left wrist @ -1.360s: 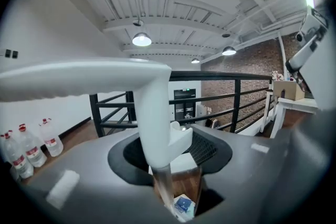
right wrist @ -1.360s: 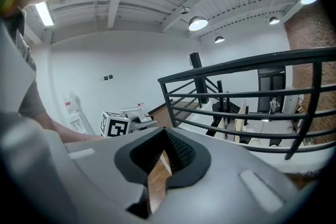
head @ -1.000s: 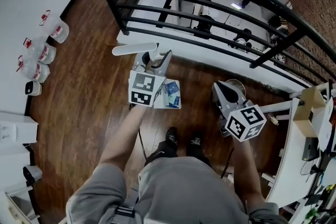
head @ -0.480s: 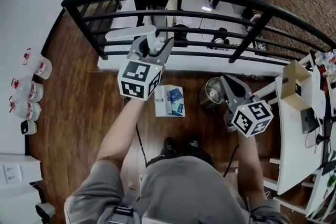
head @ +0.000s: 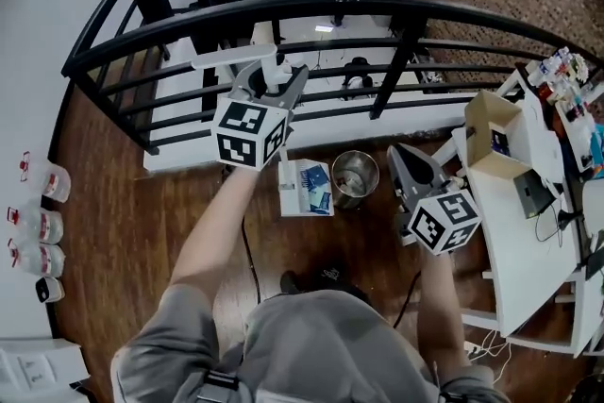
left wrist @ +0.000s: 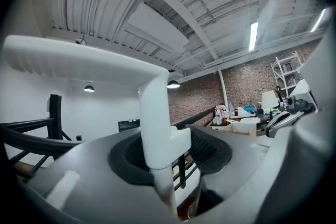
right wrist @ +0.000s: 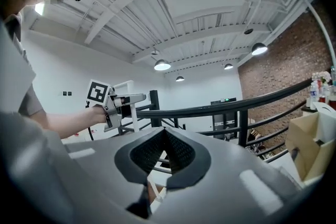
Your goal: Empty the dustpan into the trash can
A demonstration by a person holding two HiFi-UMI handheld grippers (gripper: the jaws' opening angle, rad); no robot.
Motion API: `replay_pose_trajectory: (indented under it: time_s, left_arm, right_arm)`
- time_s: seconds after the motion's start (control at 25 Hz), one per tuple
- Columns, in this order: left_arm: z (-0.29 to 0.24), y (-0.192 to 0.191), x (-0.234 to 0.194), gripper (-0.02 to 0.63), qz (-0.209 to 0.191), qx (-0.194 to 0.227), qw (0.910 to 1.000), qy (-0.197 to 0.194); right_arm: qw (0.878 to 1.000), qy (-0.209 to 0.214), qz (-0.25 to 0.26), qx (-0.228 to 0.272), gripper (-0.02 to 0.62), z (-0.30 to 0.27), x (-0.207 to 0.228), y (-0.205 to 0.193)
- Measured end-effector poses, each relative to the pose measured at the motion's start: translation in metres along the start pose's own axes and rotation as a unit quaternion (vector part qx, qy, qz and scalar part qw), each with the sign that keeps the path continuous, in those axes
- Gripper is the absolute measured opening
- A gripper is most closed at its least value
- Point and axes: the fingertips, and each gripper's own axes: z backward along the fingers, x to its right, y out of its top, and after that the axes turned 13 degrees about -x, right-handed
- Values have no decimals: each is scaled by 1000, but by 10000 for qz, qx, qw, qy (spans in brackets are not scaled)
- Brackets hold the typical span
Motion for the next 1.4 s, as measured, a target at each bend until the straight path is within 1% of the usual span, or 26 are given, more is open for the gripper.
replay_pose_trajectory:
  time_s: [0.12, 0.32, 0.44, 0.6, 0.72, 0.84, 0.96, 1.08, 1.24, 1.4]
  left_arm:
    - [-33, 4, 18, 181, -55, -72, 9999, -100]
    - [-84, 9, 45, 181, -117, -156, 9997, -162]
    - [-112, 5, 56, 181, -119, -294, 9993, -212]
    - [-150, 0, 66, 181, -159, -474, 9983, -308]
    - [-180, 4, 68, 181, -242, -525, 9978, -339]
    - [-214, 14, 72, 181, -362, -565, 9970, -395]
    - [-248, 18, 87, 181, -538, -644, 9944, -637]
    - [-281, 29, 110, 181, -770, -630, 9909, -904]
    - [-321, 45, 142, 181, -1065, -543, 9865, -1115]
    - [-356, 49, 195, 181, -1332, -627, 9795, -1372]
  right_arm:
    - [9999, -100, -41, 75, 0, 10, 28, 2]
    - [9996, -216, -117, 159, 0, 22, 78, 4]
    - [9994, -245, -150, 167, 0, 26, 98, 2]
    - [9987, -341, -321, 204, 0, 25, 120, 1]
    - [9978, -454, -449, 162, 0, 19, 137, -4]
    - [9962, -675, -526, 150, 0, 10, 157, 0]
    - [9942, -904, -575, 128, 0, 1, 176, 10]
    - [9904, -1219, -632, 129, 0, -1, 197, 19]
    - [9856, -1553, -637, 191, 0, 6, 228, 29]
    - [9801, -1808, -776, 275, 0, 30, 263, 21]
